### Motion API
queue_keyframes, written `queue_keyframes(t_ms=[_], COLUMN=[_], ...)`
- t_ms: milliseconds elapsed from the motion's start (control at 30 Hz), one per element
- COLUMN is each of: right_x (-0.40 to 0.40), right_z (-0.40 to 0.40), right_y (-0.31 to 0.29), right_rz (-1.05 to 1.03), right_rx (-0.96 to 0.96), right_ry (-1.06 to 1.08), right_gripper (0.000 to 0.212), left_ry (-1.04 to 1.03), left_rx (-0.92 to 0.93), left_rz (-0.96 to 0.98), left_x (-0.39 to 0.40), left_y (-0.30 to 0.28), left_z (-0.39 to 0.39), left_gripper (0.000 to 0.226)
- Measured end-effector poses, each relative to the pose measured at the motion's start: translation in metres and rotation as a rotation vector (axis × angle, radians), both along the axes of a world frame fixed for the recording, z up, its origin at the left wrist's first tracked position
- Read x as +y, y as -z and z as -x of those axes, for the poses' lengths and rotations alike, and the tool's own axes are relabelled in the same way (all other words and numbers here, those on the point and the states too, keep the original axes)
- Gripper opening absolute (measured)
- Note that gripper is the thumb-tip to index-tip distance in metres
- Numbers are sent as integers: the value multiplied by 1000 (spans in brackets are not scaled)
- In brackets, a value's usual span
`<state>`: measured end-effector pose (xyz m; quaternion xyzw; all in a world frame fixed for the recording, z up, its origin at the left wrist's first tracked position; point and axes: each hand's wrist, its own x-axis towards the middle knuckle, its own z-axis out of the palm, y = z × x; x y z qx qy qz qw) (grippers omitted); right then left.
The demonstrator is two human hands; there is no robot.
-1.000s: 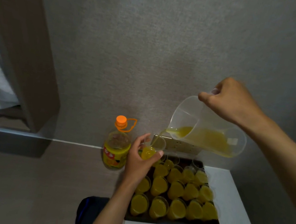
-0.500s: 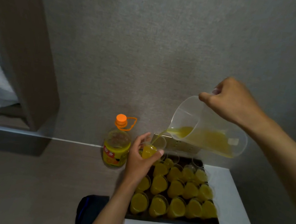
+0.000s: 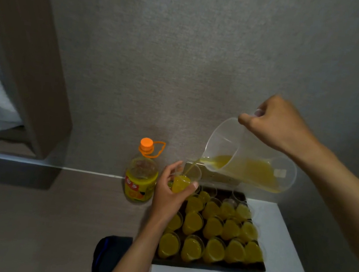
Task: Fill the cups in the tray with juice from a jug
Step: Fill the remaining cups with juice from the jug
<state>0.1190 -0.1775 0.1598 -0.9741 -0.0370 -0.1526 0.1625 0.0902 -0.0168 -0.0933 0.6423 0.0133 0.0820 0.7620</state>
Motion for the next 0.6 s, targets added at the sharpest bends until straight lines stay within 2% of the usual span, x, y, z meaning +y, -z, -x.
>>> queue_keyframes(t_ms=[367, 600], right_x=[-2, -19], right_z=[4, 10], right_y=[17, 41], right_rz=[-77, -316], right_rx=[23, 59], right_ry=[28, 39], right_gripper=[46, 40], left_ry=[19, 21], left_rx=[-12, -12], left_rz=[4, -26], left_x=[-1, -1], left_y=[-3, -1], left_z=[5, 7], left_gripper=[60, 60])
